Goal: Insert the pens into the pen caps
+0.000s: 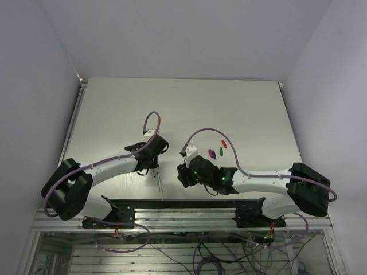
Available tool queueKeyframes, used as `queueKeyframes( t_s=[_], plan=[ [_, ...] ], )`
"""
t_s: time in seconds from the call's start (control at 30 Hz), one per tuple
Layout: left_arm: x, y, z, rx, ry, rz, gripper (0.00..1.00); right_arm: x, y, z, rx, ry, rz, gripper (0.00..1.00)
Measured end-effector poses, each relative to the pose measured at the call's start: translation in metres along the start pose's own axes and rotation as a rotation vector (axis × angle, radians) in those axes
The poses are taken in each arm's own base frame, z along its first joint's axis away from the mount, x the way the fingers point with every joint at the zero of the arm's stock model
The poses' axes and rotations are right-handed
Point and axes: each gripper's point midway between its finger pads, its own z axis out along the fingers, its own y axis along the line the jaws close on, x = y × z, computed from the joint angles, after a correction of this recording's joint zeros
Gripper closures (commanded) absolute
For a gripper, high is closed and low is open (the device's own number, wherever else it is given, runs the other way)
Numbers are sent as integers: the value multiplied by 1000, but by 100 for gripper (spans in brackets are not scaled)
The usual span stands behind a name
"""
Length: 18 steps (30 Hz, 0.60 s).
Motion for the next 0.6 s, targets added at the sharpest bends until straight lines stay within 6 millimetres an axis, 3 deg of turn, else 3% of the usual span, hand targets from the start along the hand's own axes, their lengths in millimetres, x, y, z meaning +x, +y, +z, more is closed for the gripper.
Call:
queueKeyframes(
  t_s=[0.6],
  plan=[
    [8,-5,20,-17,19,-3,66,0,12,3,8,0,-35,49]
  ],
)
